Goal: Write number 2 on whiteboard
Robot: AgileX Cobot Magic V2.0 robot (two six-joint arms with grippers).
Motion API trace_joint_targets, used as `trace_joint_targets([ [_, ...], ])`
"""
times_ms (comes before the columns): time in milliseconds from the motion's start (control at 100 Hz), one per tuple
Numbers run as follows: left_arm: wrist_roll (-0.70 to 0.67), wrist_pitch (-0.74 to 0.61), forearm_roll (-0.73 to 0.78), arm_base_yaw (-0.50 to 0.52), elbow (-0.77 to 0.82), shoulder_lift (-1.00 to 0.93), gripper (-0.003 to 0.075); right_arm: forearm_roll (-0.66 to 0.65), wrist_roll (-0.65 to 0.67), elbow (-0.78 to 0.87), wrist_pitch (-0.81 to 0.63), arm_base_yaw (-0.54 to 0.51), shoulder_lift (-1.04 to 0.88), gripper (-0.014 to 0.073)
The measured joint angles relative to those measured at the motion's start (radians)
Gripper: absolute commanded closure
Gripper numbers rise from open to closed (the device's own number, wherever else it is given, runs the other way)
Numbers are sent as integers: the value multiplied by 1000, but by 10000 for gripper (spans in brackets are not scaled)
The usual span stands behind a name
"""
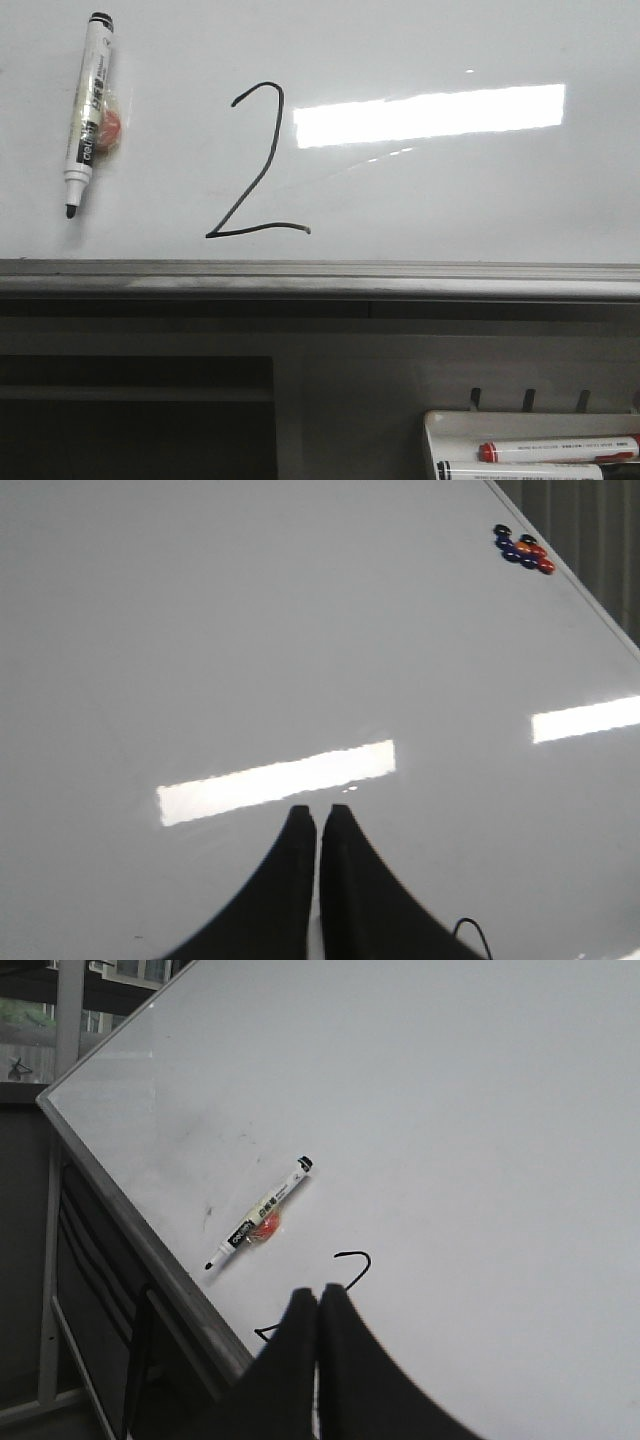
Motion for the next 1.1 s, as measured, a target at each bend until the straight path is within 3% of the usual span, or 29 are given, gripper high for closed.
trace_joint_targets([
  [200, 0, 0, 0, 107, 36, -46, 741, 0, 0, 56, 2, 0, -114, 664],
  [670, 0, 0, 0, 379, 171, -46, 741, -2, 0, 63, 2, 0, -121, 664],
  [1100, 0, -2, -22, 408, 428, -99, 741, -2, 1, 64, 3, 0, -121, 664],
])
